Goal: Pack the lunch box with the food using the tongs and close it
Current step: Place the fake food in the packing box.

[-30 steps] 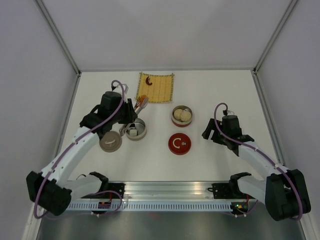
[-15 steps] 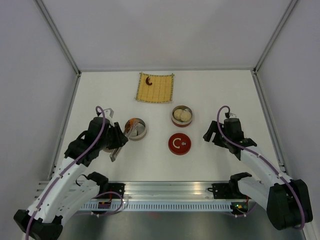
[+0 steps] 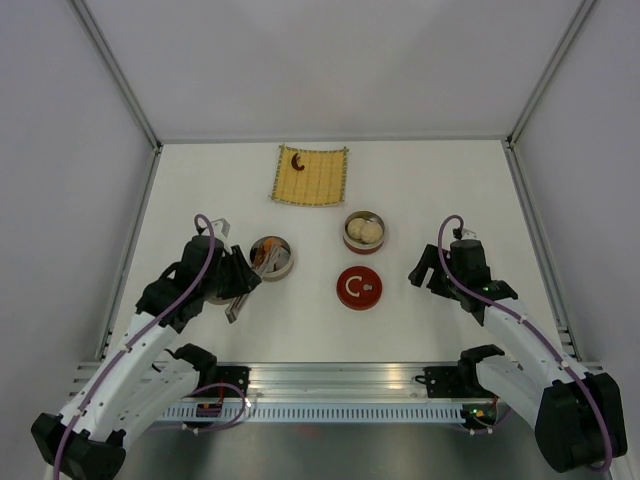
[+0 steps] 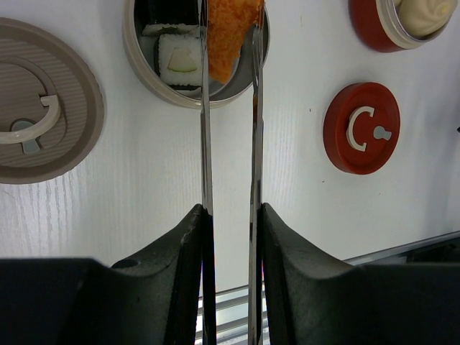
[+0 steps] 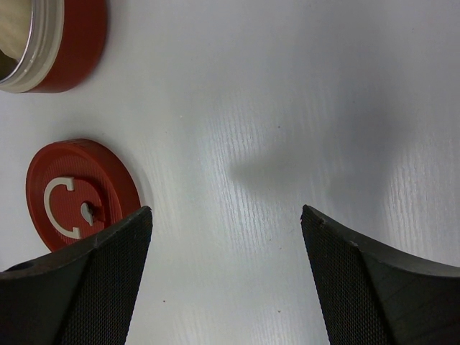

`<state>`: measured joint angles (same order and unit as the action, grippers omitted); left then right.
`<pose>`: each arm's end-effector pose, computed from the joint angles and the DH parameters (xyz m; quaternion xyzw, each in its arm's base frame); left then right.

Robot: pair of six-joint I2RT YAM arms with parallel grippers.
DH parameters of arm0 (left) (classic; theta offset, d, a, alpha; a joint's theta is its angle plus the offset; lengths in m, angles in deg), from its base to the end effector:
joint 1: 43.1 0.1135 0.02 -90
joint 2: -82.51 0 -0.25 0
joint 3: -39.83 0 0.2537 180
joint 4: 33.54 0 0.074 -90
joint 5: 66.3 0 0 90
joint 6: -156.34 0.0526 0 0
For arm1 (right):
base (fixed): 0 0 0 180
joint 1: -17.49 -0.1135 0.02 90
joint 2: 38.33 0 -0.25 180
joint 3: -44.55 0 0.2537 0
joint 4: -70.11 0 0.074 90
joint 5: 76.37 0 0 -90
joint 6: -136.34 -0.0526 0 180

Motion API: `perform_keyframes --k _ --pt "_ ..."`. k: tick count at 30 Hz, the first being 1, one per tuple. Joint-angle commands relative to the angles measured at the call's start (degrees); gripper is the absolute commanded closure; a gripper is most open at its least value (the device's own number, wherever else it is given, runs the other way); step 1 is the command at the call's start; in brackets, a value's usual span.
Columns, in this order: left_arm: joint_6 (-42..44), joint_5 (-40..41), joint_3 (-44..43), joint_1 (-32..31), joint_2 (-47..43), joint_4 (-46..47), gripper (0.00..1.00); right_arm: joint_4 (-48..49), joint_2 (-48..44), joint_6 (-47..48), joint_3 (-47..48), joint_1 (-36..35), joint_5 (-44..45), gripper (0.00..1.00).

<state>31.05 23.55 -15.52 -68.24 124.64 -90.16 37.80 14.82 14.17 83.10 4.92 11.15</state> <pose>0.1571 -0.0739 0.2522 -0.0807 0.9149 -0.2001 0.3412 0.1967 0.0462 0.1572 0.1504 0.9177 0.1583 0.3319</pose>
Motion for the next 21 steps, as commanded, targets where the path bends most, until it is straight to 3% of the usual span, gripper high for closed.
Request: perform_keyframes --k 1,7,21 --pt "-2.8 -1.1 0.6 -0.1 0.0 5.2 0.90 0.5 -0.3 -0.4 -0.3 0.1 1.2 0.10" --pt "-2.7 -1.0 0.8 -0.1 2.3 5.8 0.88 1.2 0.3 -0.4 -0.8 0.1 0.9 0.10" --pt "-1.5 -1.3 -0.1 -0.1 1.8 6.4 0.63 1.8 0.9 -0.5 -0.8 0.0 0.6 0.10"
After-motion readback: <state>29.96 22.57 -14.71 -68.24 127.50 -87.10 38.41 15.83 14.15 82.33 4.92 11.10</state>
